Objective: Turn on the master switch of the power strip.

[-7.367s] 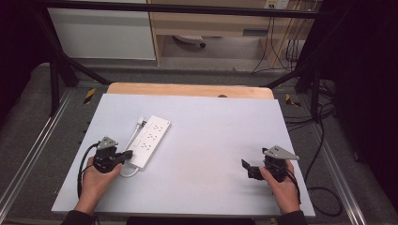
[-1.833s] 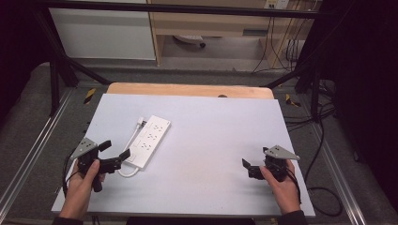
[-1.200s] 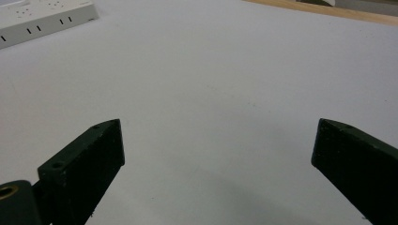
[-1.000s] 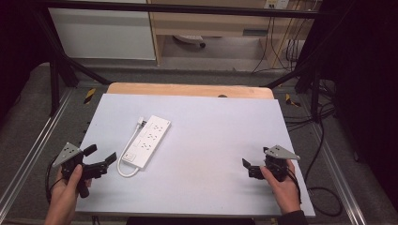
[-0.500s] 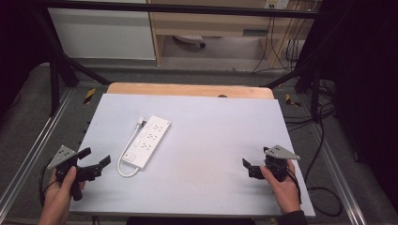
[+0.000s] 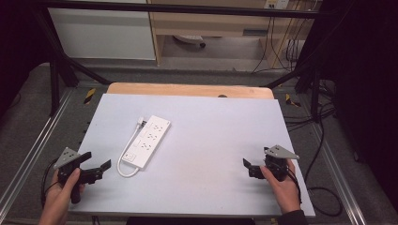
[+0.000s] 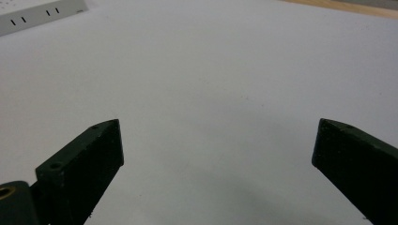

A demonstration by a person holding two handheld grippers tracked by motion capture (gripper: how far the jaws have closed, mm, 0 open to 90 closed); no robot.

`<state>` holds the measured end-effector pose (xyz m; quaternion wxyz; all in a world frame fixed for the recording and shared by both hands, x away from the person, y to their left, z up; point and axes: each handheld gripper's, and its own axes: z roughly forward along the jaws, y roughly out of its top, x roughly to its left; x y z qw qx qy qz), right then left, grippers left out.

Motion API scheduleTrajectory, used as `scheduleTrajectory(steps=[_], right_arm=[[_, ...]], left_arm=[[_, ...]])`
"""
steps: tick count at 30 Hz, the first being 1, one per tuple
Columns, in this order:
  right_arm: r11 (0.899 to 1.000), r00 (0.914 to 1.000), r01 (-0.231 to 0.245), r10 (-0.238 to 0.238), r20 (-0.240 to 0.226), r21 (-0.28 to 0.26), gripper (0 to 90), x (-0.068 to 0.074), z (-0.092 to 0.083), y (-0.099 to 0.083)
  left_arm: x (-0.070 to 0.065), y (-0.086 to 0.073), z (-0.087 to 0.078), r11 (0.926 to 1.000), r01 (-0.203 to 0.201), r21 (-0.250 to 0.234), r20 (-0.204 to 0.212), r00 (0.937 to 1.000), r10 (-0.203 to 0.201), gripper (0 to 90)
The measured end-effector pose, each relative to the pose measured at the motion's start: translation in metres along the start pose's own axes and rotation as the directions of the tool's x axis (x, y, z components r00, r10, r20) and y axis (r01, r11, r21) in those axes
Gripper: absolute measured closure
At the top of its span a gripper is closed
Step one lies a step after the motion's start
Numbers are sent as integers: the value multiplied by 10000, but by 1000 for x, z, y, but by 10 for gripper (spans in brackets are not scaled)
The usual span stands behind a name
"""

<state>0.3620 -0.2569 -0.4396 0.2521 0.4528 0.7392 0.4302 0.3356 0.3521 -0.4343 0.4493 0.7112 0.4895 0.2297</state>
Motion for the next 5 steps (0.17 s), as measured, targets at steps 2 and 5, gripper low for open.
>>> scheduleTrajectory(steps=[2,5], right_arm=[[9998,10000,-48,47,34,203,27,0,3,-2],[9975,9997,-21,2,257,711,27,-1,14,-5]], left_arm=[[-1,-1,2,9999,-51,156,-19,10000,51,82],[-3,-1,4,9998,-17,204,24,10000,16,84]])
